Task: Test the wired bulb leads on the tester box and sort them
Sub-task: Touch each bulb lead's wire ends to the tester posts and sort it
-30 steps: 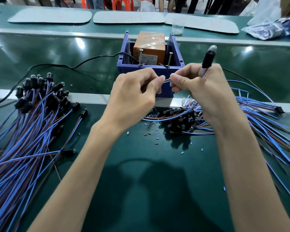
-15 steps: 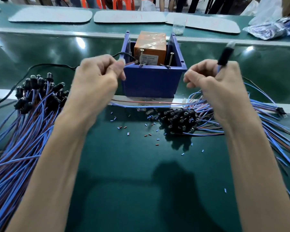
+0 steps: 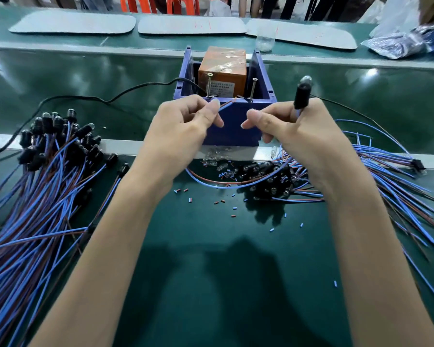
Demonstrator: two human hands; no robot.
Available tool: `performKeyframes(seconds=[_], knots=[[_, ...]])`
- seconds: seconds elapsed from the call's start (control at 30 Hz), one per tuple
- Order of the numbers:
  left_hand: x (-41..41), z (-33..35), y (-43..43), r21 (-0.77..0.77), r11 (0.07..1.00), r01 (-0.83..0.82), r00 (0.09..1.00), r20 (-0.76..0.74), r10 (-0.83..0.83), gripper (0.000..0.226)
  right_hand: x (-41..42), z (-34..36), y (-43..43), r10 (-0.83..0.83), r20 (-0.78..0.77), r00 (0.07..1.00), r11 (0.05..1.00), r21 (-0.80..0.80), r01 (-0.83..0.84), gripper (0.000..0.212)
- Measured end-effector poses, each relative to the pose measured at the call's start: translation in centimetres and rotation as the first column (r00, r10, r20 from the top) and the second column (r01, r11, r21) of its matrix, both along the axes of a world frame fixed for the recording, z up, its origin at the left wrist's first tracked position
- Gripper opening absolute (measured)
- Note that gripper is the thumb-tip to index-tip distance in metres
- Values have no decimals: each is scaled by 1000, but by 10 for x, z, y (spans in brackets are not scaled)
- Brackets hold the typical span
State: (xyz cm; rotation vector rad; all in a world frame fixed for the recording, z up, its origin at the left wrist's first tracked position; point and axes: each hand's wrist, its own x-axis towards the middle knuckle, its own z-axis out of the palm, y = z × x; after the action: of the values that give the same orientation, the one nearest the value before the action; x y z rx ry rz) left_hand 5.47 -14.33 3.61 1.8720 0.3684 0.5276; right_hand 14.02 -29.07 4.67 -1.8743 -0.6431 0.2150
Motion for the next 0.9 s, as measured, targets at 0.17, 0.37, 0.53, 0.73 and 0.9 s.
performKeyframes(seconds=[0.17, 0.37, 0.53, 0.73, 0.9], knots=[[1, 3, -4, -60, 998, 16, 1000, 6, -16, 31, -4, 0, 10, -135, -85, 987, 975, 168, 147, 35], [2, 2, -9, -73, 997, 37, 998, 49, -33, 29, -8, 2, 13, -15, -332, 943, 984, 165, 73, 81], [3, 2, -21, -148, 989, 12, 991, 136, 8, 28, -10, -5, 16, -22, -277, 961, 948, 301, 108, 30], [6, 1, -28, -348, 937, -28, 971, 212, 108, 26, -11, -6, 20, 130, -292, 948, 920, 393, -5, 29], [9, 1, -30, -454, 887, -85, 956, 215, 201, 18, -22, -8, 24, 206, -343, 916, 897, 440, -37, 9]])
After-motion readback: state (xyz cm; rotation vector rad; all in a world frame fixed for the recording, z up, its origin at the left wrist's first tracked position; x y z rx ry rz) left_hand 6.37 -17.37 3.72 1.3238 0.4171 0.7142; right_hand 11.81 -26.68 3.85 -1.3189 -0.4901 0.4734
